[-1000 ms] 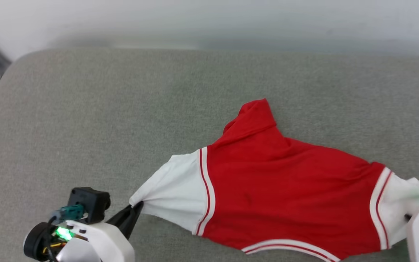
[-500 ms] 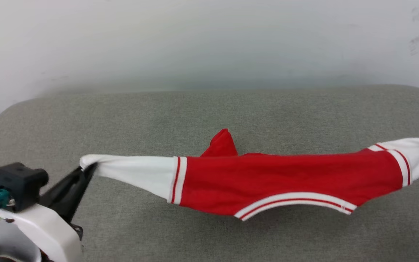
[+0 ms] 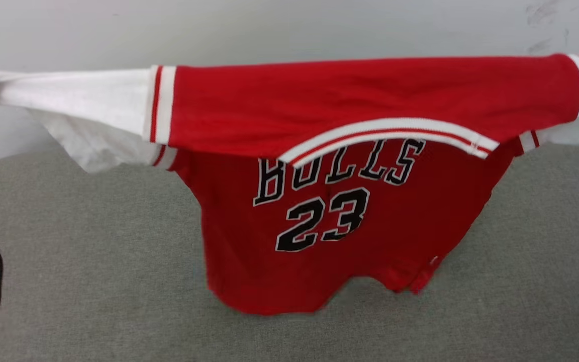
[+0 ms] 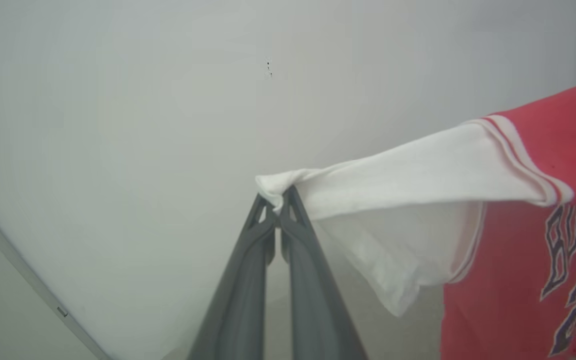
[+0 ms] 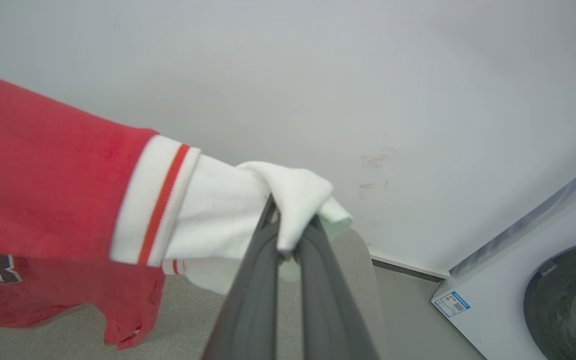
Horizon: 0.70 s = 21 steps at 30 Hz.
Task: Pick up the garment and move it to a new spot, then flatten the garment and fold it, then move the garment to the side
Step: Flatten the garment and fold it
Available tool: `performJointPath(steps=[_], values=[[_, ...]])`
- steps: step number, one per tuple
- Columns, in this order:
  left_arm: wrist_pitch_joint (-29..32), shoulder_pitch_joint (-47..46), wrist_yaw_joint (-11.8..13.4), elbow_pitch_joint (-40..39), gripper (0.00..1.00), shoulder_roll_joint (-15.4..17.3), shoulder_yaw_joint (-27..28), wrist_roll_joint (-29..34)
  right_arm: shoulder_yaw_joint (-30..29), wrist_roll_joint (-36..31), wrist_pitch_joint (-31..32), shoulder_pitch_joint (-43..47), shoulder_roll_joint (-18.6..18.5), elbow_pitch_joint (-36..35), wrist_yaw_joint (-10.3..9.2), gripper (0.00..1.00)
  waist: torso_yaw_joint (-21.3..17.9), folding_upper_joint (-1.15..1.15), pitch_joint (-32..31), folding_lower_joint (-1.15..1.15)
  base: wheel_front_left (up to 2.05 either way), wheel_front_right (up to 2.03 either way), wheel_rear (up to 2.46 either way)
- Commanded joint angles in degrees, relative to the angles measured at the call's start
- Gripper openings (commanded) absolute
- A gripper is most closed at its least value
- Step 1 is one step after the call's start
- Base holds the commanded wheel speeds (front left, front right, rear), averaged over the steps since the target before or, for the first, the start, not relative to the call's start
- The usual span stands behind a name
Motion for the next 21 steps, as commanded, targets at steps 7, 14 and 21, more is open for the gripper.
performJointPath(steps=[7,14,21], values=[[-1.59,-9.58,0.47,3.49,0.0,0.68,-0.81,-1.76,2.18,0.6,-3.76,-8.51,-1.46,2.72,-0.05,0.0,-0.36,0.0,3.52,0.0,0.0,0.0,0.0],[-2.81,-21.75,-0.39,11.1,0.0,1.81,-4.1,-2.67,3.77,-0.91,-8.22,-18.31,-2.4,7.04,-0.04,0.0,0.2,0.0,10.31,0.0,0.0,0.0,0.0],[-7.64,-37.22,-1.71,20.8,0.0,1.66,-8.84,-1.4,8.15,-2.85,-13.71,-29.58,-4.08,13.85,-0.05,0.0,0.76,0.0,19.69,0.0,0.0,0.0,0.0]])
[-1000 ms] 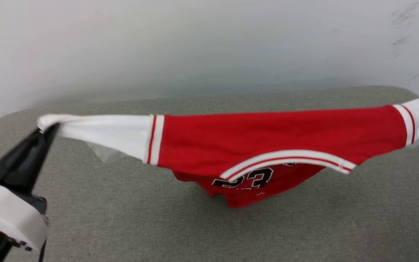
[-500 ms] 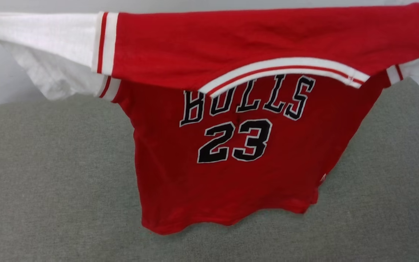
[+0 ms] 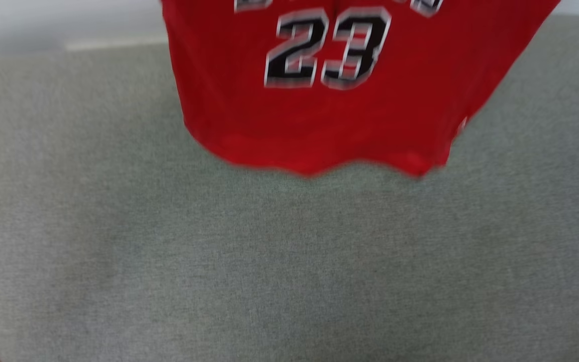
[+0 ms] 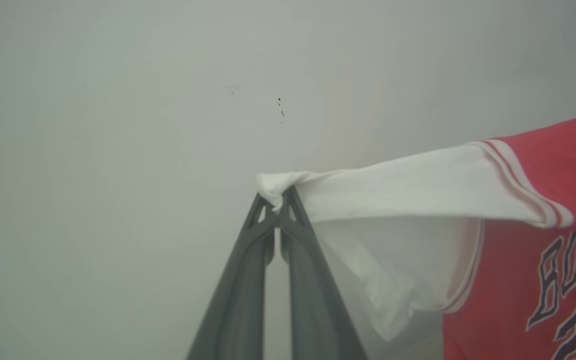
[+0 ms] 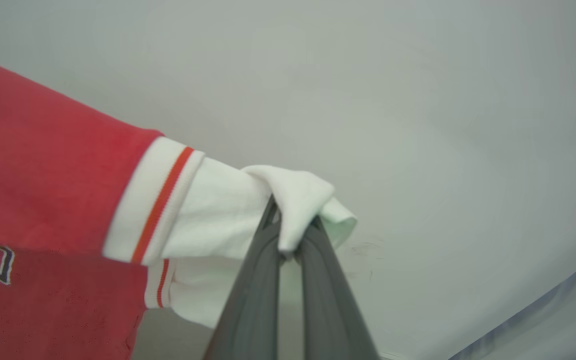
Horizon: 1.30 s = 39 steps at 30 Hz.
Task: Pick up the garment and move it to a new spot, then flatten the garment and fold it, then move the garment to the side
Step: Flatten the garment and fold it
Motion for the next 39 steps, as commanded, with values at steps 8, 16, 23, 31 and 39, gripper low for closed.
performJointPath(steps=[8,16,23,31,39], values=[[-6.28,-18.64,-0.65,13.71,0.0,-1.25,-5.33,5.22,2.55,-3.69,-8.2,-14.9,2.58,10.39,-0.07,0.0,1.17,0.0,12.28,-0.01,0.0,0.0,0.0],[-14.74,-34.31,-0.25,28.52,0.0,-4.35,-8.18,9.46,3.57,-9.61,-17.66,-26.24,6.55,21.91,-0.08,0.0,2.76,0.0,17.93,-0.01,0.0,0.0,0.0],[-20.63,-35.25,-0.84,38.08,0.0,-6.42,-10.23,9.31,5.85,-11.74,-23.66,-27.47,8.83,29.44,-0.08,0.0,4.19,0.0,19.78,-0.01,0.0,0.0,0.0],[-27.37,-21.9,-1.31,42.99,0.0,-9.46,-13.45,8.14,9.37,-10.31,-27.77,-17.37,10.23,35.97,-0.08,0.0,4.91,0.0,16.25,-0.01,0.0,0.0,0.0],[-30.73,-2.47,-1.03,44.02,0.0,-10.42,-15.14,6.73,15.24,-8.6,-27.51,-2.45,11.83,41.22,-0.07,0.0,4.3,0.0,7.41,-0.01,0.0,0.0,0.0]])
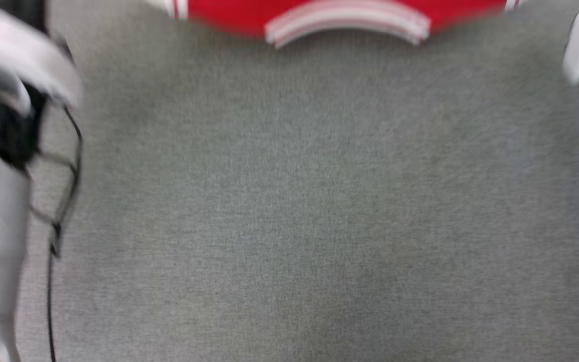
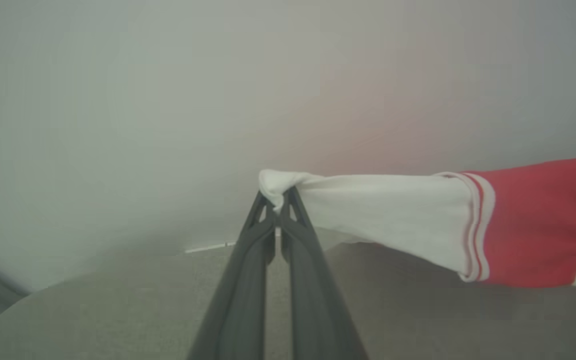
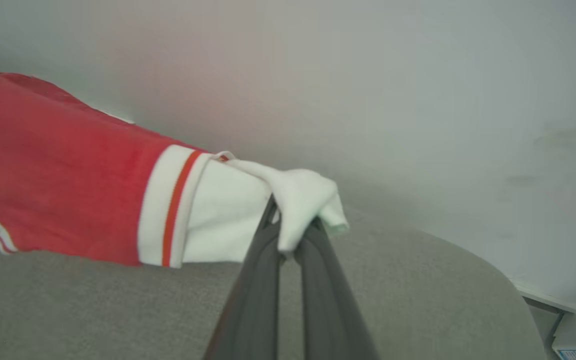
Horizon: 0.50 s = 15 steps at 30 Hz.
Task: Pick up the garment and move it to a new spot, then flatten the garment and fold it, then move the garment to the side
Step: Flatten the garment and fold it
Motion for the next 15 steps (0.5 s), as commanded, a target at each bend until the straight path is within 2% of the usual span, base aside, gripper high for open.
performJointPath(steps=[1,7,15], values=[[-0.1,3.05,0.57,-0.22,0.0,0.14,-0.03,-0.5,0.25,1.33,0.25,2.7,-0.34,0.85,-0.08,0.0,-0.26,0.0,-4.03,-0.01,0.0,0.0,0.0],[1.62,16.81,1.57,-1.56,0.0,1.34,-2.23,0.24,3.98,5.78,2.1,12.82,-2.81,2.79,-0.09,0.0,0.22,0.0,-11.14,-0.01,0.0,0.0,0.0],[7.15,34.12,2.83,-6.43,0.0,3.26,-4.58,-1.17,6.93,13.92,7.45,25.28,-5.25,2.41,-0.1,0.0,0.75,0.0,-18.68,-0.01,0.0,0.0,0.0]])
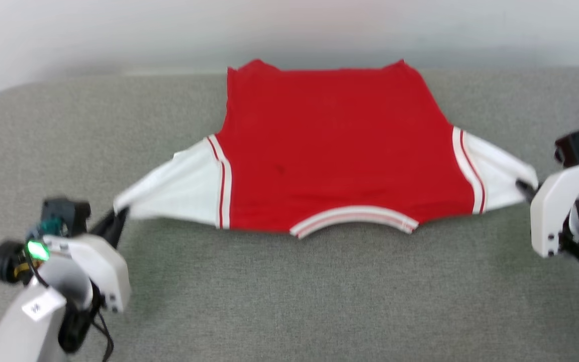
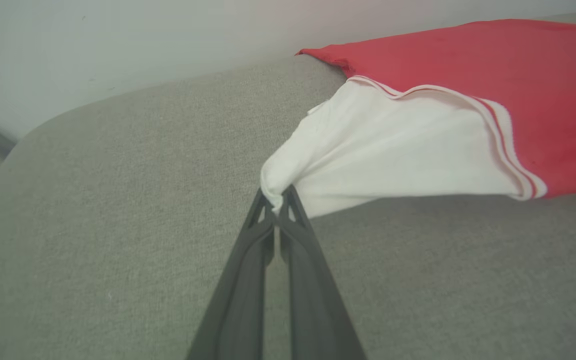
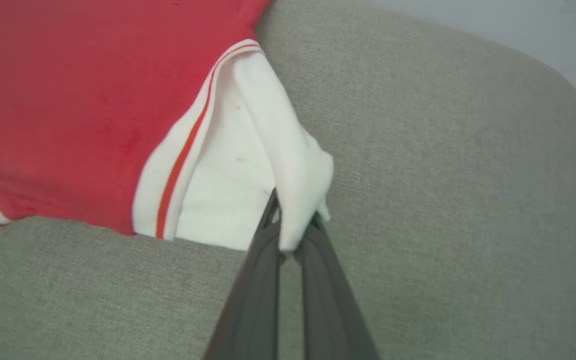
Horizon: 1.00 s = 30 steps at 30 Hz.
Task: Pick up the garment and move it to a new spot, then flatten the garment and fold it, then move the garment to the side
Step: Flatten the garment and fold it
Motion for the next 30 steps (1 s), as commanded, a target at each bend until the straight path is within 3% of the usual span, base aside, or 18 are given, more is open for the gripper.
performJointPath(steps=[1,11,17,23,30], values=[[1.03,3.38,0.86,-1.18,0.0,1.09,0.04,-0.41,-0.05,1.07,1.05,2.51,-1.23,-0.21,-0.12,0.0,0.43,0.0,-3.21,0.02,0.0,0.0,0.0],[8.14,19.79,4.68,-12.37,0.0,3.53,0.81,-4.14,-1.68,6.65,7.11,15.32,-4.56,-5.63,-0.13,0.0,0.51,0.0,-8.58,0.02,0.0,0.0,0.0],[12.44,28.81,7.11,-20.3,0.0,5.36,1.22,-6.31,-6.19,9.29,11.53,24.35,-5.73,-10.53,-0.12,0.0,0.29,0.0,-10.13,0.02,0.0,0.0,0.0],[15.68,35.65,8.94,-26.36,0.0,6.25,0.6,-7.53,-11.62,8.43,18.44,33.74,-5.98,-14.68,-0.13,0.0,0.45,0.0,-10.77,0.02,0.0,0.0,0.0],[17.18,37.58,9.85,-29.15,0.0,5.72,-0.81,-7.72,-18.46,6.82,24.94,41.3,-3.7,-21.67,-0.12,0.0,0.6,0.0,-10.38,0.02,0.0,0.0,0.0]])
